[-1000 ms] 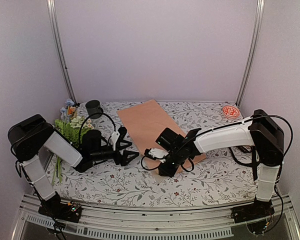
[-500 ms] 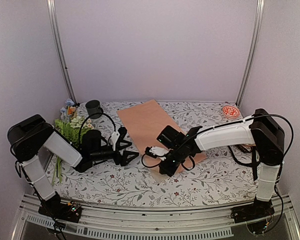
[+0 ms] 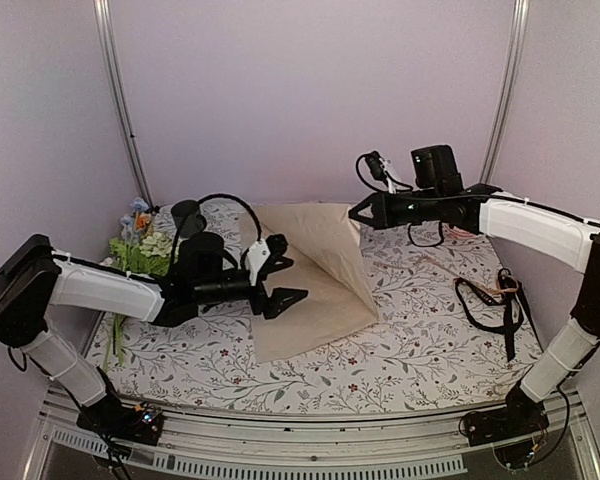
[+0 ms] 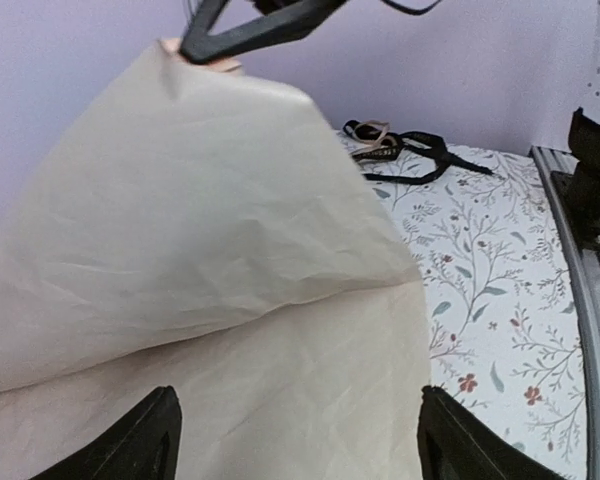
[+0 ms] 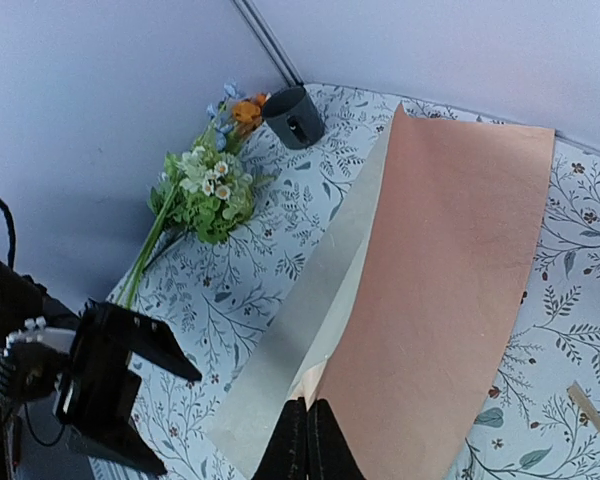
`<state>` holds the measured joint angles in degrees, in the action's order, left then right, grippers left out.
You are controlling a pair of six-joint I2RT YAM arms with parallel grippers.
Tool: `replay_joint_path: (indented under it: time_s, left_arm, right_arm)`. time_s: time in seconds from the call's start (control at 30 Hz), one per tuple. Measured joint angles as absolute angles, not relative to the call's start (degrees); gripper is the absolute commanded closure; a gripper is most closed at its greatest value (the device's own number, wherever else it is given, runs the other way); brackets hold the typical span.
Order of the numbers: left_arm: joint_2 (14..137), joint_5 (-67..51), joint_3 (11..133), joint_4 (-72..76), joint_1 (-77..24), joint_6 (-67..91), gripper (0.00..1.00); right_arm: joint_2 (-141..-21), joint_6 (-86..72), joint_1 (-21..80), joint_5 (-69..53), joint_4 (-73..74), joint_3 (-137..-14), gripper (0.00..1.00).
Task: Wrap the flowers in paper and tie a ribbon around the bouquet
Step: Unfold the folded wrapping paper at the center of the board.
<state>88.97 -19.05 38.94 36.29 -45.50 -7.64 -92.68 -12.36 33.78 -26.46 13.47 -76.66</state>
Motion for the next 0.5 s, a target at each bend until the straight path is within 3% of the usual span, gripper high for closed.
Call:
replay_joint_path:
  time_s: [0.13, 0.37, 0.5]
  left_arm:
    - [94.04, -16.14, 46.70, 27.51, -48.93, -11.29, 0.16]
    - [107.31, -8.34, 49.76, 10.76, -48.84, -12.53, 0.17]
    - [107.39, -7.42, 51.55, 7.64, -48.93, -13.41, 0.17]
  right_arm:
    - [-91.64, -20.49, 30.89, -29.19, 4.40, -71.13, 1.00]
    - [-89.60, -33.34, 26.02, -30.26, -4.97, -54.83, 1.00]
    - [-86.35, -36.88, 22.61, -29.06, -7.14, -48.07, 1.00]
